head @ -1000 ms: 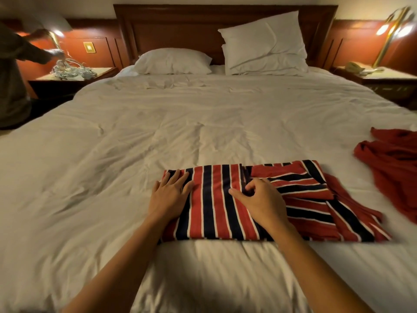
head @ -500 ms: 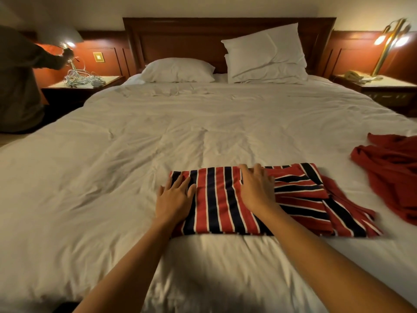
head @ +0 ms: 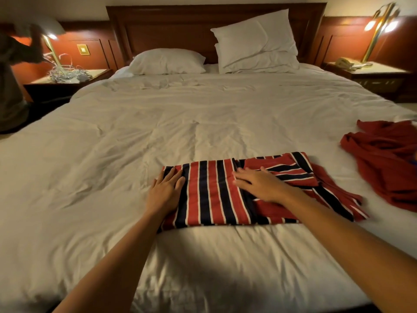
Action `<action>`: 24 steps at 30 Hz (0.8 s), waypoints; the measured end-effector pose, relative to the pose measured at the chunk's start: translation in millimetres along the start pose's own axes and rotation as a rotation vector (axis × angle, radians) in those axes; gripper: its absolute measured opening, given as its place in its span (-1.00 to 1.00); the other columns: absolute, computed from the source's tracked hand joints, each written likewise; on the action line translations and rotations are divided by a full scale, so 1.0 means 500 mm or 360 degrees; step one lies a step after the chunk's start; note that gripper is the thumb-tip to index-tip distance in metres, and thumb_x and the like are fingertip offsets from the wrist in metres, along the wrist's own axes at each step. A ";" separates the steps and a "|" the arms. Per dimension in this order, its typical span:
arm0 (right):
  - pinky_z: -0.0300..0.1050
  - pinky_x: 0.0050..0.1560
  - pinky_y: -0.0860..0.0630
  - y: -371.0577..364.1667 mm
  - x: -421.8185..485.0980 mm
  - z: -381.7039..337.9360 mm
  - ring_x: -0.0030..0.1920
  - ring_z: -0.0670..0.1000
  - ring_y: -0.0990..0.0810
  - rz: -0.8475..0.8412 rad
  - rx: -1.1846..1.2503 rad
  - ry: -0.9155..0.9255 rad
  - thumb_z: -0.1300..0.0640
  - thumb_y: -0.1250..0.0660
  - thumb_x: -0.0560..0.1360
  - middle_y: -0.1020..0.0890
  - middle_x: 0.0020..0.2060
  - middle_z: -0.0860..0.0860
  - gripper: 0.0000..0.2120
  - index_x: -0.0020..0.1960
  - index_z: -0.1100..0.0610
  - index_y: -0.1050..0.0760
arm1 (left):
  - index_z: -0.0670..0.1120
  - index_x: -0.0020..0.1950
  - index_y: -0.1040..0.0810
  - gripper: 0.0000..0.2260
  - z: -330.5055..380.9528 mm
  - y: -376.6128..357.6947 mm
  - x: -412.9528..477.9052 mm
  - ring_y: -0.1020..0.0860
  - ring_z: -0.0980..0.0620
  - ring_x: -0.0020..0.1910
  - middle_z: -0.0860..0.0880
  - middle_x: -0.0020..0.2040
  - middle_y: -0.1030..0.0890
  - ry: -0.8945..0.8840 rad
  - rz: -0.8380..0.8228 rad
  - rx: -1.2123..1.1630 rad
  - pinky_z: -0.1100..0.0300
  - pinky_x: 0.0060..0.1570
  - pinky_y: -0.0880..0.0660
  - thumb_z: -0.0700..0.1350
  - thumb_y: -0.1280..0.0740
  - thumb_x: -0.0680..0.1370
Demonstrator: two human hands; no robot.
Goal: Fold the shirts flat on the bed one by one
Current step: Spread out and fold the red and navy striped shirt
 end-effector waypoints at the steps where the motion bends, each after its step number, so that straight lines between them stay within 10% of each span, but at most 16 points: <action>1: 0.17 0.52 -0.10 0.024 -0.018 0.039 0.52 0.01 -0.26 0.0135 0.0122 -0.0047 -0.36 0.01 0.57 -0.24 0.55 -0.07 -0.39 0.55 -0.14 -0.22 | 0.19 0.60 -0.16 -0.51 0.001 0.000 0.000 0.09 0.06 0.61 0.15 0.61 -0.09 0.0003 -0.0006 0.0003 -0.03 0.58 0.09 0.23 0.11 0.68; 8: 0.30 0.35 -0.34 0.076 -0.177 0.344 0.33 0.33 -0.41 0.0528 0.0246 -0.1406 -0.54 -0.01 0.45 -0.42 0.36 0.24 -0.17 0.49 0.01 -0.31 | 0.16 0.59 -0.19 -0.52 0.008 0.005 -0.004 0.07 0.09 0.61 0.14 0.61 -0.12 0.0015 0.0025 0.0014 0.03 0.58 0.05 0.23 0.07 0.68; 15: 0.08 0.21 -0.50 0.068 -0.150 0.223 0.18 0.21 -0.59 0.0631 0.0609 -0.1005 -0.28 -0.44 0.42 -0.63 0.19 0.09 -0.39 0.33 0.03 -0.49 | 0.11 0.54 -0.33 -0.53 0.013 0.015 -0.005 -0.05 0.07 0.60 0.10 0.59 -0.22 0.0034 0.0031 -0.0144 0.03 0.57 -0.03 0.22 0.02 0.68; 20: -0.11 -0.16 -0.58 0.127 -0.163 0.225 -0.12 0.06 -0.67 0.0605 0.1443 -0.1001 0.07 -0.57 0.39 -0.70 0.03 0.14 -0.60 0.18 0.15 -0.60 | 0.04 0.38 -0.53 -0.45 -0.002 0.074 -0.019 -0.42 -0.01 0.36 -0.05 0.46 -0.45 0.0234 0.0017 -0.1036 0.06 0.40 -0.23 0.30 0.04 0.65; 24: 0.05 0.14 -0.60 0.243 -0.120 0.124 -0.01 0.11 -0.68 0.0641 0.1514 -0.0725 0.11 -0.55 0.41 -0.69 0.05 0.11 -0.57 0.24 0.15 -0.57 | 0.06 0.36 -0.51 -0.39 -0.013 0.110 -0.018 -0.35 -0.12 0.44 -0.08 0.52 -0.36 0.0472 -0.0105 -0.1786 -0.06 0.37 -0.25 0.39 0.06 0.60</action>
Point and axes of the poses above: each hand's wrist, its own x-axis towards the middle knuckle, its own y-axis out of the back of the hand, z = x × y, the point moved 6 cm from there along x, towards the middle knuckle
